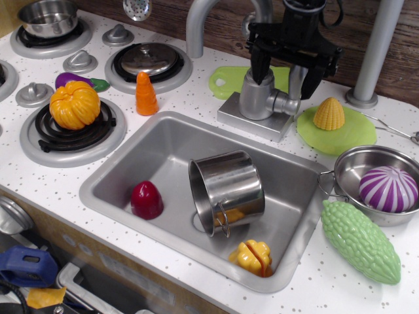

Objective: Turn lever vertical to front

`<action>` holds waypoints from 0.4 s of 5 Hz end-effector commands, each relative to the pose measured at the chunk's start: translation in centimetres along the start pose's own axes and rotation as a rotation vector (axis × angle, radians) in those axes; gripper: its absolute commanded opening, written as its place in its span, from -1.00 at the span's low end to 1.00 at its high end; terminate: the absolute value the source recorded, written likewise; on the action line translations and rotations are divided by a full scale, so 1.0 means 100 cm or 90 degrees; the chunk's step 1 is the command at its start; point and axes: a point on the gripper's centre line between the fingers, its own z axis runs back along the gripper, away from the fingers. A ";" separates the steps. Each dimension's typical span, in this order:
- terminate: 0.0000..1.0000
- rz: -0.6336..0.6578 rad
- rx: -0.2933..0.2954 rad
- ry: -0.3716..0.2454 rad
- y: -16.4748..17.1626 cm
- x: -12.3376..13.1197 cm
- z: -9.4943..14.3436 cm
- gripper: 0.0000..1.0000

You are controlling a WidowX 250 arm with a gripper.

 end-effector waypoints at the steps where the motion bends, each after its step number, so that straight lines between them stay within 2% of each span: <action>1: -1.00 -0.013 0.009 -0.074 -0.005 0.021 0.033 1.00; 2: -1.00 -0.023 0.004 -0.087 -0.006 0.025 0.031 1.00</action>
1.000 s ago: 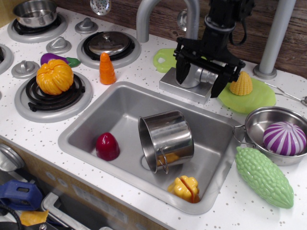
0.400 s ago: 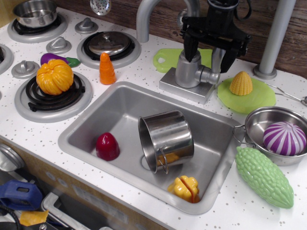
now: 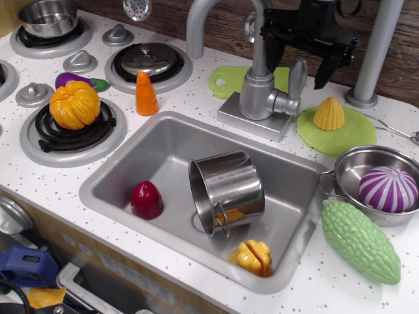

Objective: Turn lever vertical to front

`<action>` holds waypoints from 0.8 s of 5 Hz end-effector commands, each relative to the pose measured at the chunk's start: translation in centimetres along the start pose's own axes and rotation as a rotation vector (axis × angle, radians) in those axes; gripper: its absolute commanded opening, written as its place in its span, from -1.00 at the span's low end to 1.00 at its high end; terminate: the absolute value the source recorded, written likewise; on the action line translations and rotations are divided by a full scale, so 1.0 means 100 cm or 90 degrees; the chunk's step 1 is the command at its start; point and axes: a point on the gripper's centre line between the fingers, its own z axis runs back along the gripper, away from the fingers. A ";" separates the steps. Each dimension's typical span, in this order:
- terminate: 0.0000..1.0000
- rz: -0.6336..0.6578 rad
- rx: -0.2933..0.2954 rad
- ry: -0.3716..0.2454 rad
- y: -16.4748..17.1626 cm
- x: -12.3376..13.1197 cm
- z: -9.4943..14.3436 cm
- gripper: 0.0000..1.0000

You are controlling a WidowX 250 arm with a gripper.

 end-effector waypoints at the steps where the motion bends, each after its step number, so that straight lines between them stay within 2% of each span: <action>1: -1.00 -0.003 -0.018 -0.052 0.002 0.016 0.016 1.00; 2: -1.00 0.000 -0.023 -0.064 0.003 0.017 0.009 -1.00; 3: -1.00 -0.001 -0.027 -0.073 0.007 0.017 0.006 -1.00; 4: -1.00 0.007 -0.034 -0.067 0.003 0.014 0.006 -1.00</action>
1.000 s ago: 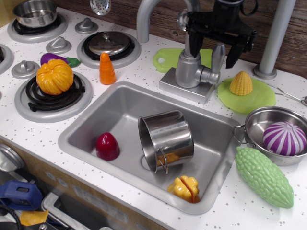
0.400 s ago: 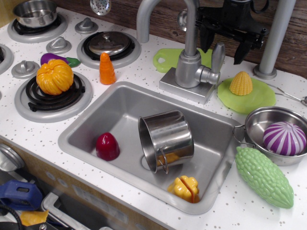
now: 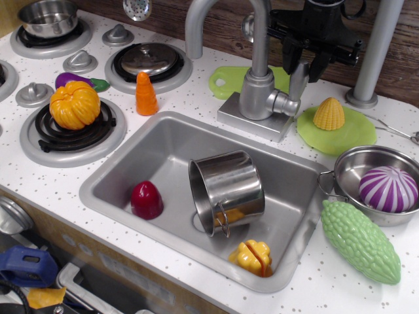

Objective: Turn lever vertical to front

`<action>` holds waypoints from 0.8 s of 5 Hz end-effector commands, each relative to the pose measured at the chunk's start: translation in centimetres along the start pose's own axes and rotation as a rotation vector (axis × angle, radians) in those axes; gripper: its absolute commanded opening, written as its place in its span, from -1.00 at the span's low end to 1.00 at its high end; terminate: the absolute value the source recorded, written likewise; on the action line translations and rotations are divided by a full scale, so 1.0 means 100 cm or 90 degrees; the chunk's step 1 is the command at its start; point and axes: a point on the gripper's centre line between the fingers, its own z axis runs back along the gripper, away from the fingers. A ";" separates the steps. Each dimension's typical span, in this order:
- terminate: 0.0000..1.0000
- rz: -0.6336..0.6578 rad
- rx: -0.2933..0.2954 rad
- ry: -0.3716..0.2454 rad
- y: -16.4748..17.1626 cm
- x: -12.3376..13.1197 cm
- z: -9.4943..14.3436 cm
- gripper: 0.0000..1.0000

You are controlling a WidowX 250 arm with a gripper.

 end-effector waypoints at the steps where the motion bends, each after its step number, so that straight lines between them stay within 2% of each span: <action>1: -1.00 0.047 -0.010 0.021 -0.009 -0.015 0.022 -1.00; 2: -1.00 0.082 -0.015 0.073 -0.010 -0.033 0.029 -1.00; 3: -1.00 0.081 -0.030 0.078 -0.007 -0.039 0.024 -1.00; 4: -1.00 0.076 -0.045 0.058 -0.004 -0.038 0.008 -1.00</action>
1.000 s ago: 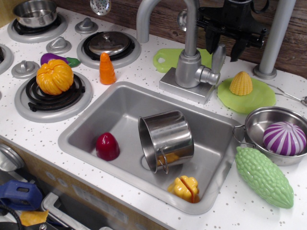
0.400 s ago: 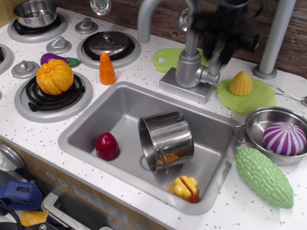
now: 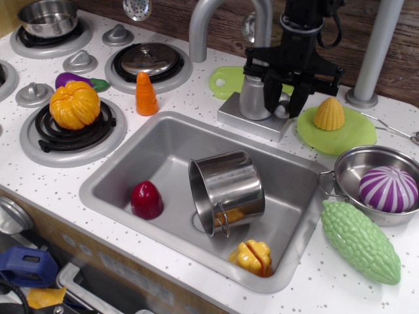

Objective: Turn lever vertical to front

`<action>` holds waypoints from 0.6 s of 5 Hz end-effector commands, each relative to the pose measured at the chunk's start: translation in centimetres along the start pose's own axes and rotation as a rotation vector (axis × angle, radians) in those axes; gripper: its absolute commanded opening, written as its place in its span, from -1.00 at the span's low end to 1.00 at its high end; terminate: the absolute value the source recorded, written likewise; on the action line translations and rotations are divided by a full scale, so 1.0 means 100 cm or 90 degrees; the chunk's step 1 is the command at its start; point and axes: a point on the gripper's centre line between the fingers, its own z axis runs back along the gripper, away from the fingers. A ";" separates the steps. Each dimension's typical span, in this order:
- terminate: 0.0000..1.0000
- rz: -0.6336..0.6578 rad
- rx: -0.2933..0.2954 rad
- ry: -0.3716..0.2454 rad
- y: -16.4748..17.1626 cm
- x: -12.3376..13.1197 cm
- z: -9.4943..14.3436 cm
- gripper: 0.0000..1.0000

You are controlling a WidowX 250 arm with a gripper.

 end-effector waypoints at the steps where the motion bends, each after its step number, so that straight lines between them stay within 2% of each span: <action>1: -1.00 -0.014 -0.050 -0.072 0.006 0.013 0.001 -1.00; 2: -1.00 -0.017 -0.053 -0.068 0.005 0.014 -0.006 -1.00; 3: -1.00 -0.041 -0.042 -0.044 0.006 0.019 0.010 1.00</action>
